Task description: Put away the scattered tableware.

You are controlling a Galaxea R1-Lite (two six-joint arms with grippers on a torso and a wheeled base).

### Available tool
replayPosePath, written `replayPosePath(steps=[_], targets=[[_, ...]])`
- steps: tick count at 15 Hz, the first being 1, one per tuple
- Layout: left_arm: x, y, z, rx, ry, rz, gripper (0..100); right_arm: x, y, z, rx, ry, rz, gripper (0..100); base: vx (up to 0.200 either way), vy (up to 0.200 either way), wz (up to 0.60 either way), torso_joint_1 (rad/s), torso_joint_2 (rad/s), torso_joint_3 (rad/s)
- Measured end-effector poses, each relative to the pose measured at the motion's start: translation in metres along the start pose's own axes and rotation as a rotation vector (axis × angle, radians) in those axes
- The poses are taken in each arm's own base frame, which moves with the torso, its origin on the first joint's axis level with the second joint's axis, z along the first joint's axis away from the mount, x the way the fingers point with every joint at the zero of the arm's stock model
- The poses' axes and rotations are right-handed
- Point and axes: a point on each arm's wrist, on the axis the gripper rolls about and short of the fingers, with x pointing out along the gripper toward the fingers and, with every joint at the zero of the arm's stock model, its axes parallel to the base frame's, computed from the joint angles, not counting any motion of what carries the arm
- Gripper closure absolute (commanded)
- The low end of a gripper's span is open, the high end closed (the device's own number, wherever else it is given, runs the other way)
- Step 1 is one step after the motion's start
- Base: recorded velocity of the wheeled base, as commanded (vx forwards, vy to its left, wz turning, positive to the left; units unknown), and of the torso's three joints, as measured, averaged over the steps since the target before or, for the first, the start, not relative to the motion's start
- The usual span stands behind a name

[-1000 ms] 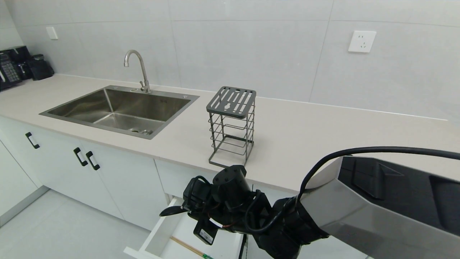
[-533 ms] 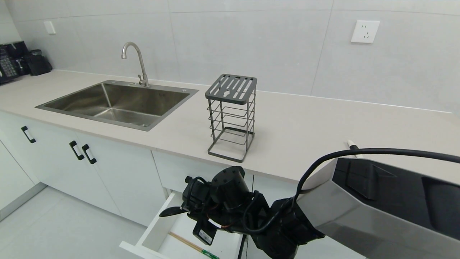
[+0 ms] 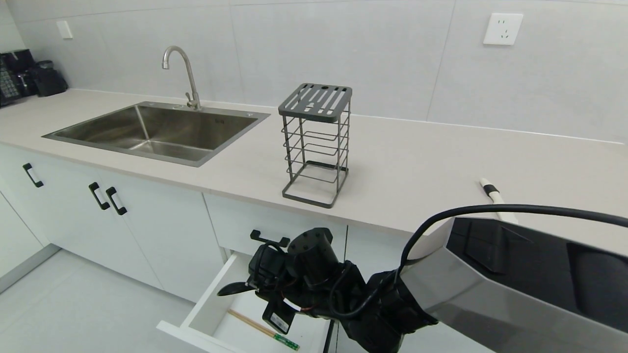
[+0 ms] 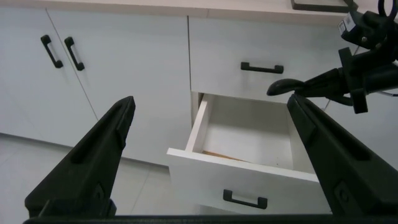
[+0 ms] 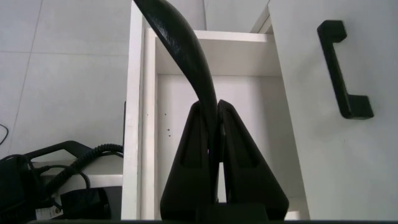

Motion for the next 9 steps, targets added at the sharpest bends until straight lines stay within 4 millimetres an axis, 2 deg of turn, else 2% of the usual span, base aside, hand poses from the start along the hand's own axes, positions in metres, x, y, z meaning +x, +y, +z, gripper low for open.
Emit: replayPosePath(steps=[5, 9], targets=[[0.0, 0.0, 0.0, 0.0, 0.002, 0.0, 0, 0.006, -0.001, 0.001, -0.002, -0.009, -0.003, 100, 0.0, 0.0, 0.0, -0.216, 0.42, 0.197], [0.0, 0.0, 0.0, 0.0, 0.0, 0.0, 0, 0.011, -0.003, 0.003, -0.004, -0.016, -0.005, 100, 0.0, 0.0, 0.0, -0.053, 0.1, 0.048]])
